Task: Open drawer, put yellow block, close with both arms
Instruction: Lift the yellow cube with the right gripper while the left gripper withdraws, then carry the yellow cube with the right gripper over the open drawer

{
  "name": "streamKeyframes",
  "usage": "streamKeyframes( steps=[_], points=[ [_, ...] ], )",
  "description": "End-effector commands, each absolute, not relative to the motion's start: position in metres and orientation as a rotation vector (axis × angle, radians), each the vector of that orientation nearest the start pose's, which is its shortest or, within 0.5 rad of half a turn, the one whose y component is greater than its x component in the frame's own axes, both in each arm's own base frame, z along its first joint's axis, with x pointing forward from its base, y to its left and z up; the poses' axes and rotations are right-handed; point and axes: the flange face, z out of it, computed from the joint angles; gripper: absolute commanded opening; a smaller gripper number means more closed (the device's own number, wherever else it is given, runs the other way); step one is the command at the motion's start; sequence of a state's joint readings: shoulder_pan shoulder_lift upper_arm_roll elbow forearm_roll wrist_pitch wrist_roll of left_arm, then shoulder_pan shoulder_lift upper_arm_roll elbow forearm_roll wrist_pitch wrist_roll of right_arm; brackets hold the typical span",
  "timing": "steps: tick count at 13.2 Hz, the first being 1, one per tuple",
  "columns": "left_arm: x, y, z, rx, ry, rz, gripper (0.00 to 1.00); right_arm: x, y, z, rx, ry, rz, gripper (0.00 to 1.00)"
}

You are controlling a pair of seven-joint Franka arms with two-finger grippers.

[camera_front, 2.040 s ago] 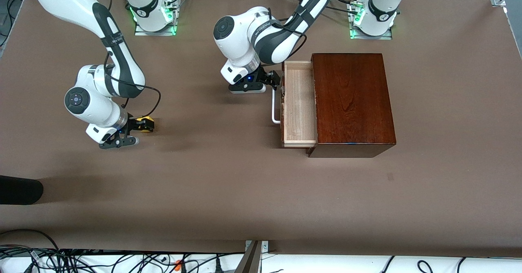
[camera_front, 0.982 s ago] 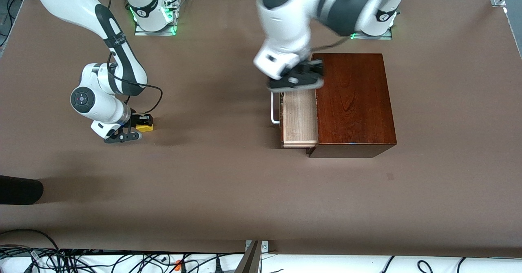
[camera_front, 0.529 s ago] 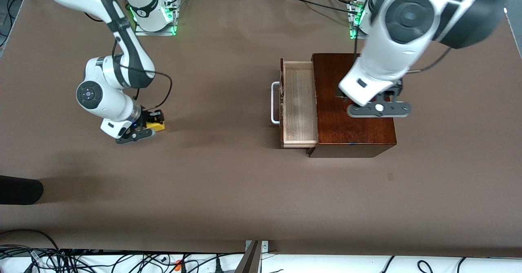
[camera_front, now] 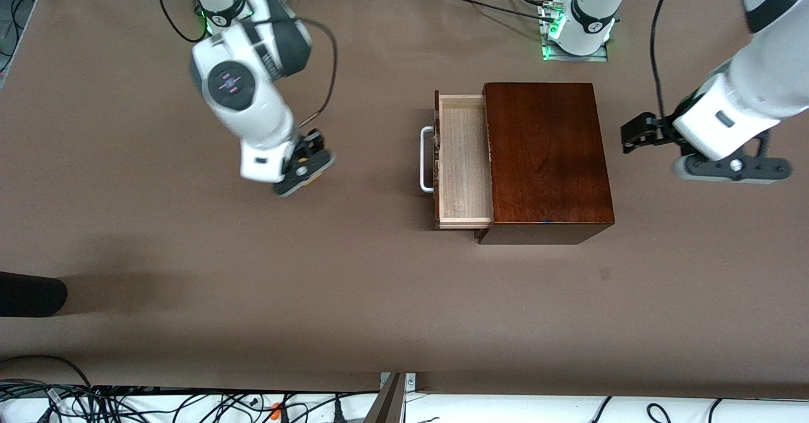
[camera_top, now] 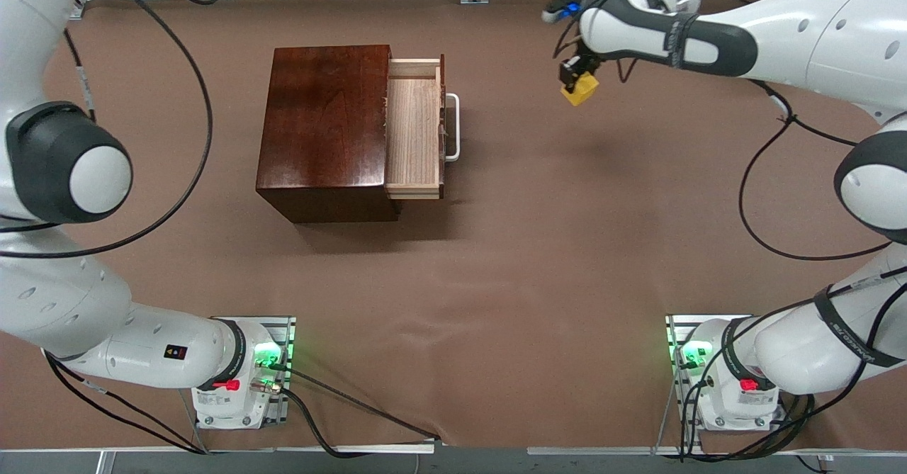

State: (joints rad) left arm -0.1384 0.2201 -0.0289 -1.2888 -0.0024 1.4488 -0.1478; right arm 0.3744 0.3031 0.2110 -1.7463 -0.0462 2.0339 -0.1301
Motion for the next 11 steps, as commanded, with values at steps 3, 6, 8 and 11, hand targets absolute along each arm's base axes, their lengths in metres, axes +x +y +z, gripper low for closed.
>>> streamKeyframes(
  steps=[3, 6, 8, 11],
  points=[
    [0.545, -0.071, 0.613, -3.153, 0.021, -0.003, 1.0, 0.505, 0.434, 0.434, -2.817, -1.352, -0.04, 0.07],
    [0.546, -0.062, 0.612, -3.15, 0.14, 0.006, 1.0, 0.454, 0.495, 0.441, -2.746, -1.514, -0.067, 0.07],
    [0.547, -0.049, 0.611, -3.163, 0.11, 0.014, 1.0, 0.441, 0.526, 0.451, -2.717, -1.574, -0.101, 0.07],
    [0.544, -0.032, 0.61, -3.163, 0.065, 0.064, 1.0, 0.42, 0.577, 0.465, -2.674, -1.718, -0.144, 0.07]
  ],
)
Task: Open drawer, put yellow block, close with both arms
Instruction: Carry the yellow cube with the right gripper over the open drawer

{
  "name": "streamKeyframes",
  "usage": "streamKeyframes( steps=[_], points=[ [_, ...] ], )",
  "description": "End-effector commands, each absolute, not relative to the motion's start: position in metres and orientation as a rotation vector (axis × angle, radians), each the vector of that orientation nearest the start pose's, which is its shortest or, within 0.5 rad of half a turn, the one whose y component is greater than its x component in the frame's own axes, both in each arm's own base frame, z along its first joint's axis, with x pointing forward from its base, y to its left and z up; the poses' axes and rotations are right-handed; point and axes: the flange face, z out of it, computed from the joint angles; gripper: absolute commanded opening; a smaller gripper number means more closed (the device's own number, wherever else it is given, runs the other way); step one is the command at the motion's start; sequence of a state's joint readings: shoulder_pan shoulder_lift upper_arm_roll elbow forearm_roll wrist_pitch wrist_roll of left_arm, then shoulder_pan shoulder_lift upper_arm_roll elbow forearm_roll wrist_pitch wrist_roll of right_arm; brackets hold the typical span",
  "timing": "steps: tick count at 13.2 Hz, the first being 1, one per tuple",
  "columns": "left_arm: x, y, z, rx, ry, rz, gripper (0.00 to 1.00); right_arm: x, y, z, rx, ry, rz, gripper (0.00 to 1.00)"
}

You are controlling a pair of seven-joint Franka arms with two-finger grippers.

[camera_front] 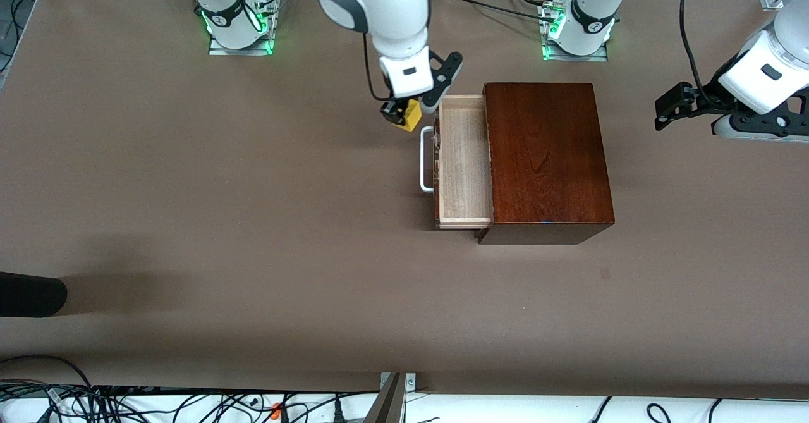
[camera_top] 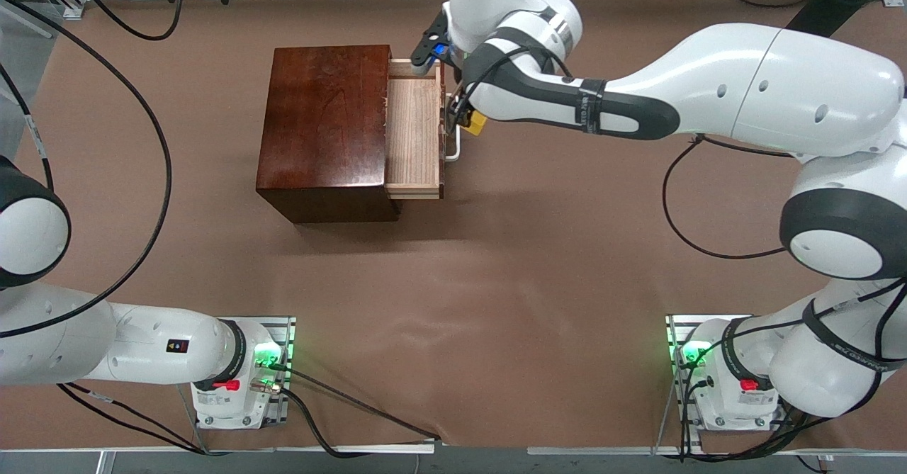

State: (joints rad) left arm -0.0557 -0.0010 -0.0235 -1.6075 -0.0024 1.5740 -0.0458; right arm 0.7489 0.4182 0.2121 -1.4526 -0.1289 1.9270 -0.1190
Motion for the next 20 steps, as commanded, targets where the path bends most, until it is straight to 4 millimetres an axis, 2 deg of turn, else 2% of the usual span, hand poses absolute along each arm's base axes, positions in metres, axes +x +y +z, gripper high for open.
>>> streamKeyframes(
  steps=[1, 3, 5, 6, 8, 12, 20],
  points=[
    [0.544, -0.032, 0.61, -3.163, 0.065, 0.064, 1.0, 0.417, 0.589, 0.464, -2.666, -1.773, -0.18, 0.07],
    [0.543, -0.036, 0.609, -3.162, 0.08, 0.076, 1.0, 0.403, 0.615, 0.451, -2.637, -1.837, -0.199, 0.07],
    [0.542, -0.037, 0.61, -3.159, 0.08, 0.086, 1.0, 0.394, 0.629, 0.441, -2.623, -1.911, -0.236, 0.07],
    [0.542, -0.038, 0.611, -3.159, 0.082, 0.084, 1.0, 0.392, 0.632, 0.434, -2.6, -1.948, -0.225, 0.07],
    [0.542, -0.039, 0.611, -3.159, 0.085, 0.081, 1.0, 0.387, 0.638, 0.434, -2.557, -1.994, -0.243, 0.07],
    [0.541, -0.045, 0.613, -3.153, 0.085, 0.083, 1.0, 0.393, 0.646, 0.401, -2.469, -2.097, -0.241, 0.07],
    [0.542, -0.044, 0.615, -3.153, 0.08, 0.084, 1.0, 0.406, 0.65, 0.371, -2.431, -2.125, -0.285, 0.08]
  ],
)
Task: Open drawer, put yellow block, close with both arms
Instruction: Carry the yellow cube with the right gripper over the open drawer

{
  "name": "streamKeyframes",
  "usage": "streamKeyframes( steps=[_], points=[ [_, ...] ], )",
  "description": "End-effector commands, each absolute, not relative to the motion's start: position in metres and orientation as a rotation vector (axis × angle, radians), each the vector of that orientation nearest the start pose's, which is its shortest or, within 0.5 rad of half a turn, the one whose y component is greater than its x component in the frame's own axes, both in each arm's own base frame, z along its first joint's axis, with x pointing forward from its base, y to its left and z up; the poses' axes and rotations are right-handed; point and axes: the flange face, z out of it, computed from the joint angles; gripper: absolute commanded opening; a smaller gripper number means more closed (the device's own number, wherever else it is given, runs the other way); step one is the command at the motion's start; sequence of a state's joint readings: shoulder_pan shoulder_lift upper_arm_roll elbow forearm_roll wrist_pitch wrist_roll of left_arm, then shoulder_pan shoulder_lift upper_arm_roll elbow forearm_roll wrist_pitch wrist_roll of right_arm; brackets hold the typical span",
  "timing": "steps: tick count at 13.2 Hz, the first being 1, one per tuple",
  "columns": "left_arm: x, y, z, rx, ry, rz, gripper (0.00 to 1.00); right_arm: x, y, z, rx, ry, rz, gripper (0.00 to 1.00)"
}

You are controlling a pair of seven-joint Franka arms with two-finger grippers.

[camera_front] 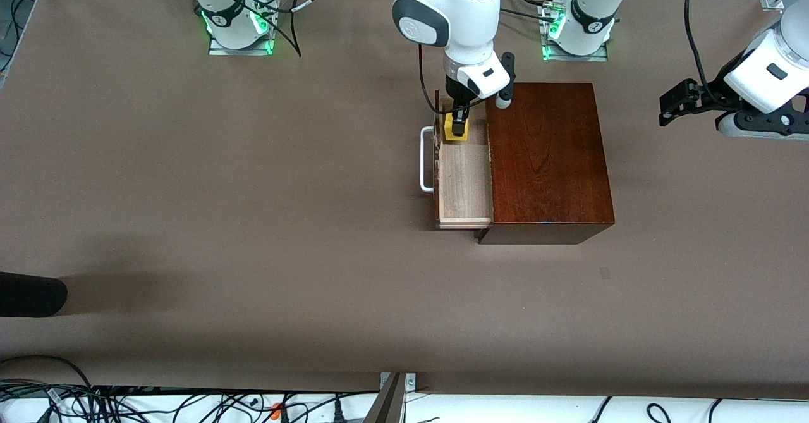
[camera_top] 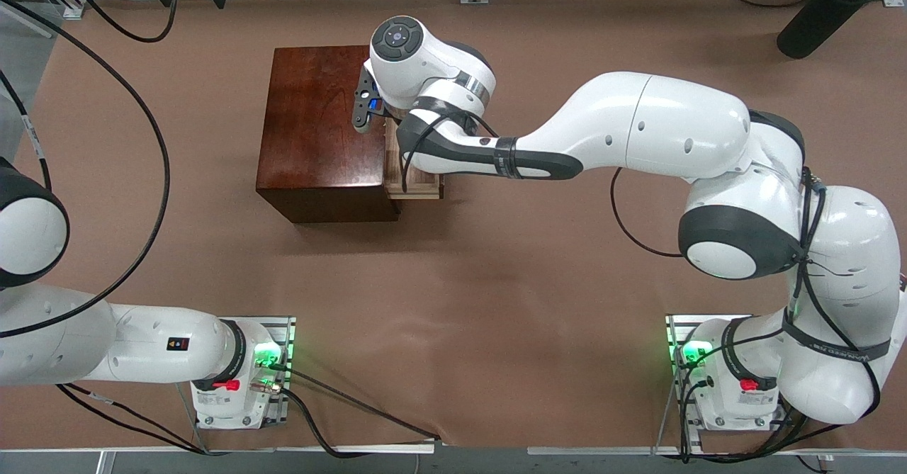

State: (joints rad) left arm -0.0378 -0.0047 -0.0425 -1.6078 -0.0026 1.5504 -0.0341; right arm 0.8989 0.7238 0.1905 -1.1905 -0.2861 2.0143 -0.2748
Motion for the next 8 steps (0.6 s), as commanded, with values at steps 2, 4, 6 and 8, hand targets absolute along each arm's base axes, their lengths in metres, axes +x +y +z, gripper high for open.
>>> streamKeyframes(
  steps=[2, 4, 6, 8],
  points=[
    [0.542, -0.045, 0.615, -3.153, 0.085, 0.084, 1.0, 0.407, 0.649, 0.368, -2.411, -2.157, -0.278, 0.08],
    [0.542, -0.045, 0.615, -3.153, 0.085, 0.081, 1.0, 0.408, 0.649, 0.357, -2.409, -2.168, -0.256, 0.09],
    [0.542, -0.046, 0.615, -3.152, 0.087, 0.084, 1.0, 0.412, 0.647, 0.348, -2.397, -2.187, -0.239, 0.09],
    [0.542, -0.047, 0.615, -3.152, 0.09, 0.084, 1.0, 0.415, 0.647, 0.344, -2.389, -2.188, -0.253, 0.09]
  ],
)
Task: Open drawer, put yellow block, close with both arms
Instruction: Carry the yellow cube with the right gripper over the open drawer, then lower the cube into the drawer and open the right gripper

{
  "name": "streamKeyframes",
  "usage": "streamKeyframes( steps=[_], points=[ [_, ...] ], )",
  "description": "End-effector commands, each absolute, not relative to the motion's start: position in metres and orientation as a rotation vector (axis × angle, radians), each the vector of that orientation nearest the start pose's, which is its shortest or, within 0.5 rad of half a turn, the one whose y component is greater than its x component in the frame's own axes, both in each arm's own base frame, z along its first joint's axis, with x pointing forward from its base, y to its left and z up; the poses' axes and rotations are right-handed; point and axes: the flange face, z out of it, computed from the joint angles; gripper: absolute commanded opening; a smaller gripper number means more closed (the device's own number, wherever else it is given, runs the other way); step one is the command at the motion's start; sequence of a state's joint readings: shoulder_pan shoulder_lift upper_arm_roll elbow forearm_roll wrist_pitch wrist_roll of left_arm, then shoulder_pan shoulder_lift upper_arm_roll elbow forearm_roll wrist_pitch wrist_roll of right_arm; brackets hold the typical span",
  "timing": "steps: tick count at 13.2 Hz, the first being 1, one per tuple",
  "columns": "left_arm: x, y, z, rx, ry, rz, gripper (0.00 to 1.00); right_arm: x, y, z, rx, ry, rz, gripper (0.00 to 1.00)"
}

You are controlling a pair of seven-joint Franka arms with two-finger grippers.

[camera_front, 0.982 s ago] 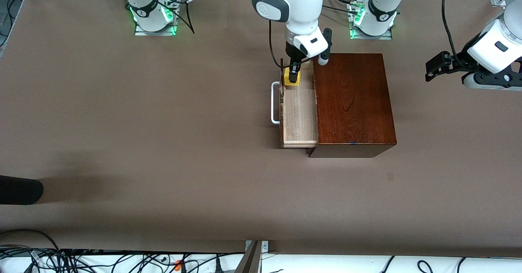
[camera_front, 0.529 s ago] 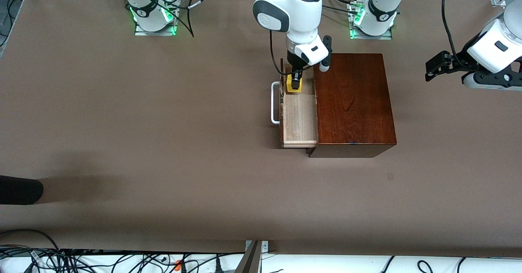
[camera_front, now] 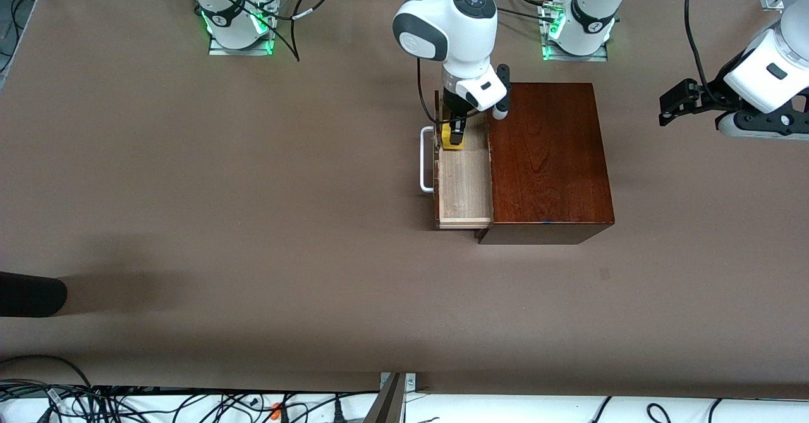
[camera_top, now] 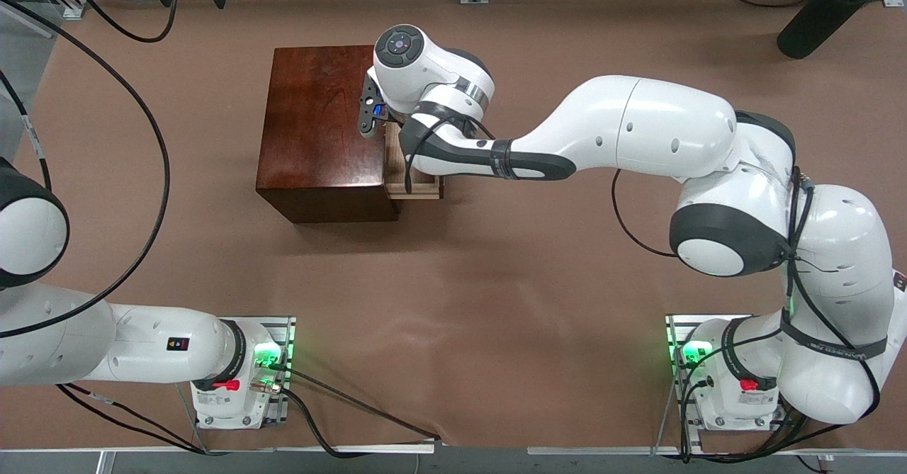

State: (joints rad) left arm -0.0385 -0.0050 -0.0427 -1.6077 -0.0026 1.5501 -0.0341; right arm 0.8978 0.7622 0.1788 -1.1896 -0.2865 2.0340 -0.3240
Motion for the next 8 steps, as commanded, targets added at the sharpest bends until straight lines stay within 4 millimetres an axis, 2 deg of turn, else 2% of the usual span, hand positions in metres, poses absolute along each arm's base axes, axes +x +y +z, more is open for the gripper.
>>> streamKeyframes(
  steps=[1, 4, 5, 6, 7, 8],
  points=[
    [0.541, -0.048, 0.616, -3.152, 0.09, 0.081, 1.0, 0.416, 0.648, 0.341, -2.388, -2.186, -0.255, 0.1],
    [0.54, -0.06, 0.62, -3.154, 0.124, 0.089, 1.0, 0.418, 0.648, 0.334, -2.39, -2.184, -0.251, 0.11],
    [0.539, -0.061, 0.62, -3.154, 0.124, 0.089, 1.0, 0.42, 0.645, 0.333, -2.401, -2.181, -0.25, 0.15],
    [0.539, -0.061, 0.62, -3.154, 0.127, 0.089, 1.0, 0.422, 0.644, 0.332, -2.402, -2.183, -0.248, 0.26],
    [0.54, -0.06, 0.62, -3.154, 0.124, 0.089, 1.0, 0.422, 0.644, 0.334, -2.401, -2.182, -0.252, 0.31],
    [0.539, -0.06, 0.62, -3.152, 0.124, 0.096, 1.0, 0.422, 0.644, 0.335, -2.406, -2.178, -0.251, 0.99]
  ],
)
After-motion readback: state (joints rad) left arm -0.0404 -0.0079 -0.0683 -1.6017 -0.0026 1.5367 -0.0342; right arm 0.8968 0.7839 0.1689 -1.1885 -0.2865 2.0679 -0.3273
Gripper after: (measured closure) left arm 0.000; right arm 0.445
